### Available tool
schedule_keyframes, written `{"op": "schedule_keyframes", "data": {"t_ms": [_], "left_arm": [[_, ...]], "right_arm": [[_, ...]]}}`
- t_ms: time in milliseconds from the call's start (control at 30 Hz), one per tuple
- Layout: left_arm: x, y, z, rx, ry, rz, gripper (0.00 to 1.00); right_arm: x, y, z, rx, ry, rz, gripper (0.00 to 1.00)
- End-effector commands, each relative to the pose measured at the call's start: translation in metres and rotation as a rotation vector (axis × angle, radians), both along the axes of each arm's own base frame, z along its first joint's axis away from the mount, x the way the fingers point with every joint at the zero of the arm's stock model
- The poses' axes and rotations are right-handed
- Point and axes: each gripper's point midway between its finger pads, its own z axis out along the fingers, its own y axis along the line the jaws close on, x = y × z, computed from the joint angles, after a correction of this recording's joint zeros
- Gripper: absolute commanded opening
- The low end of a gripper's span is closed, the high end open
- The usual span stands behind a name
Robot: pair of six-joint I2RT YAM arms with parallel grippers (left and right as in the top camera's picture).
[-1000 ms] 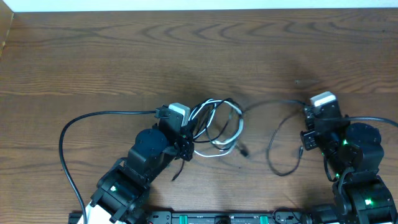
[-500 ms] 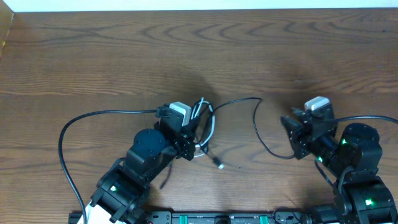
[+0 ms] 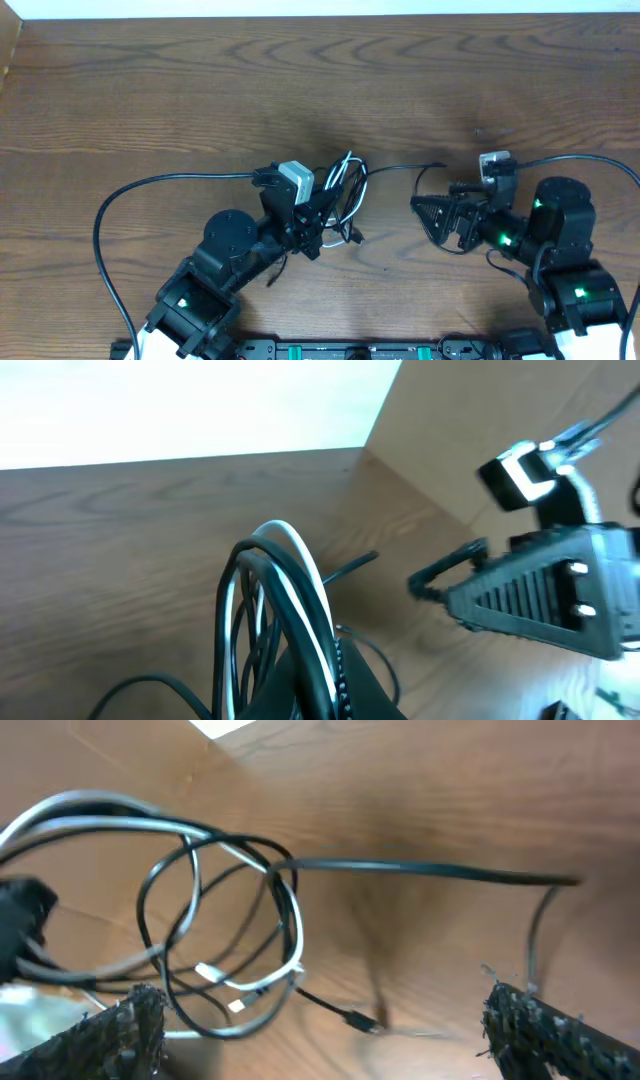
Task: Untangle cables
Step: 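Bring the open right gripper back toward the bundle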
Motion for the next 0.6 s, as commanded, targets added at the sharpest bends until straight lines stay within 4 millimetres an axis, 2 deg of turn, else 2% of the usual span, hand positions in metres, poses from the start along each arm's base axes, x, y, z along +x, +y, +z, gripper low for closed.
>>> {"op": "schedule_keyframes", "data": {"t_ms": [0, 133, 267, 433, 567], "left_arm": [[-0.005, -0.003, 0.018, -0.076, 0.008, -0.024, 0.08], [-0.002, -0.006, 0.021, -0.110, 0.027, -0.019, 0.08], [0.002, -0.010, 0.019, -0.131, 0.050, -0.021, 0.08], [-0.003, -0.027, 0.022, -0.151, 0.044, -0.126, 0.08], [-0.002, -0.034, 0.014, -0.141, 0.069, -0.156, 0.08]], "right_arm": [[0.000, 0.010, 0.008, 0.137, 0.108, -0.011, 0.99], [0.004, 0.021, 0.015, 0.197, 0.120, 0.032, 0.97], [0.006, 0.033, 0.013, 0.246, 0.189, 0.034, 0.94], [0.004, 0.057, 0.016, 0.273, 0.202, 0.101, 0.92], [0.003, 0.073, 0.020, 0.278, 0.168, 0.158, 0.81]]}}
